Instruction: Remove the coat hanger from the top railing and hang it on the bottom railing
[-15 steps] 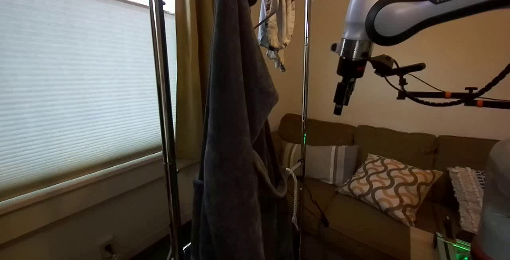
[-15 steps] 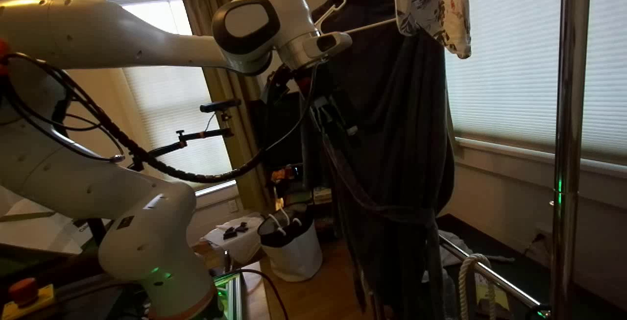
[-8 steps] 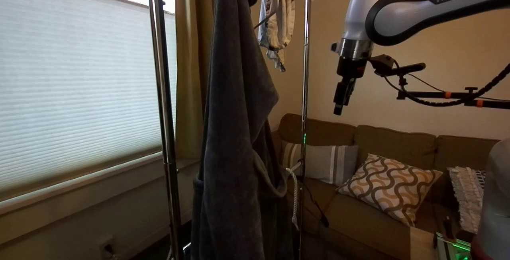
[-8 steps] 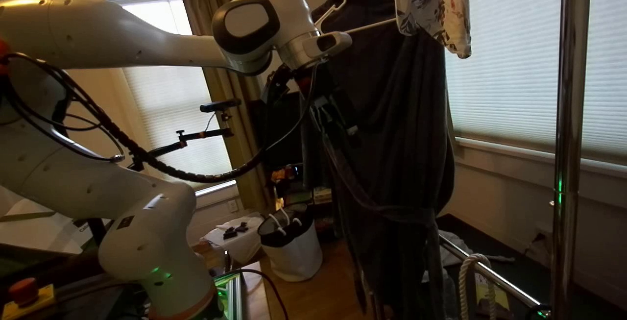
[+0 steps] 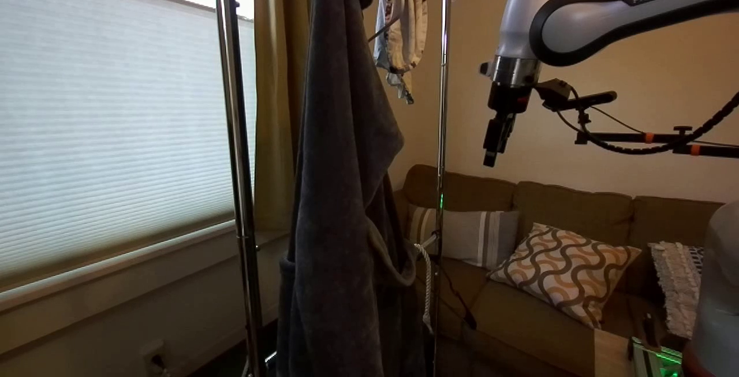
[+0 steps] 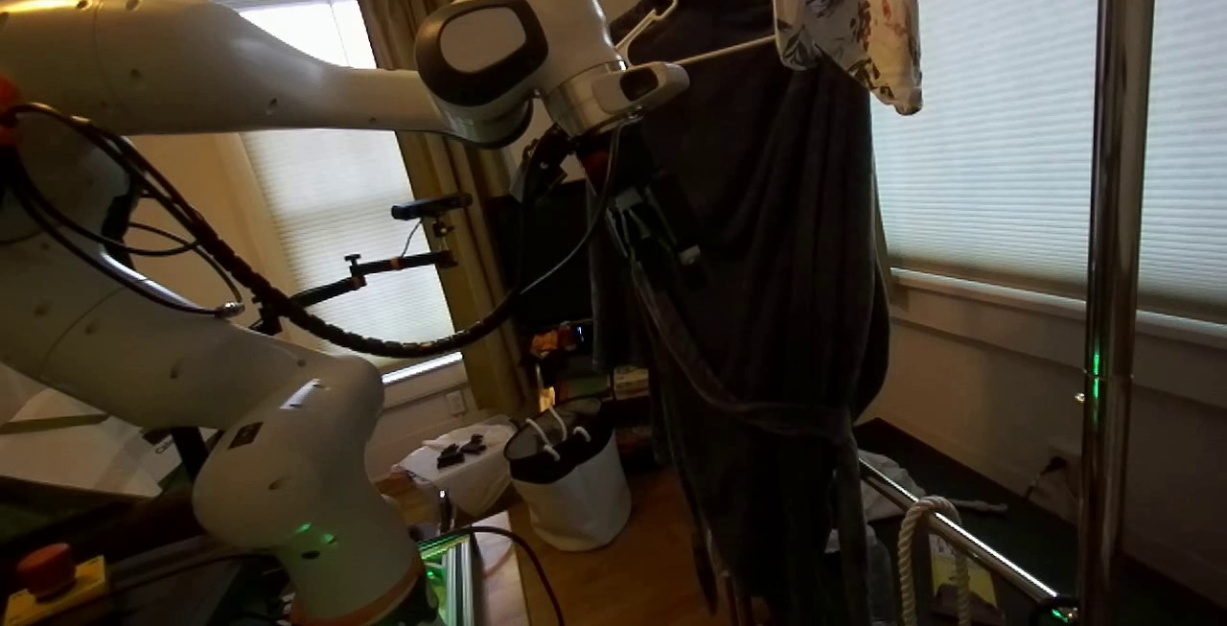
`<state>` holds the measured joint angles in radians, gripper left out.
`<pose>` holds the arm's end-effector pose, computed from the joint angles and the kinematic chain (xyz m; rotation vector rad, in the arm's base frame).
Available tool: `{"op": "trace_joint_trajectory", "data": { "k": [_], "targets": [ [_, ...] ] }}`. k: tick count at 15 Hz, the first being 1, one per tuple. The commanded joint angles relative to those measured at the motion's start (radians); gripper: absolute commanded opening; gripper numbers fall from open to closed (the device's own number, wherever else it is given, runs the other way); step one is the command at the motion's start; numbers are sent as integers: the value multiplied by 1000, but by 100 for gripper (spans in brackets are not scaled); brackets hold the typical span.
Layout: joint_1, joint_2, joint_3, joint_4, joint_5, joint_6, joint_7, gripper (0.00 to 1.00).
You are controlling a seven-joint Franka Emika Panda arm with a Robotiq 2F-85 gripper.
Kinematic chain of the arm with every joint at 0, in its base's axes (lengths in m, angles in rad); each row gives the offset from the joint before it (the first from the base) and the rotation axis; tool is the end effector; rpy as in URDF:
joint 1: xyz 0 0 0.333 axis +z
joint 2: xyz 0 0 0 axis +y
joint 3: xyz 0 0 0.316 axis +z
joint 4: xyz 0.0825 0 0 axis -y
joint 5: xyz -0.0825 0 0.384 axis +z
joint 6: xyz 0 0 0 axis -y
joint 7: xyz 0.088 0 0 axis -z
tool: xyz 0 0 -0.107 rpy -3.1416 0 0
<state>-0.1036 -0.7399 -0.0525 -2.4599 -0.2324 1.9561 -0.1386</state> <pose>0.3440 -0.0730 0.5639 2.9048 0.0785 0.3022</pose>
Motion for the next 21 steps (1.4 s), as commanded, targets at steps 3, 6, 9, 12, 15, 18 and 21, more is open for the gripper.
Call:
{"op": "trace_joint_trajectory", "data": {
  "k": [3, 6, 9, 12, 15, 18, 21],
  "targets": [
    [14, -14, -5, 0, -11, -2, 4, 100],
    [41, -66, 21, 20, 5, 1, 17, 100],
    [63, -142, 32, 64, 31, -12, 31, 100],
    [86, -179, 43, 150, 78, -14, 59, 100],
    [116, -198, 27, 230, 117, 2, 34, 100],
    [102, -193, 40, 236, 99, 4, 44, 100],
    [133, -104, 67, 294, 171, 122, 111, 100]
  ]
}}
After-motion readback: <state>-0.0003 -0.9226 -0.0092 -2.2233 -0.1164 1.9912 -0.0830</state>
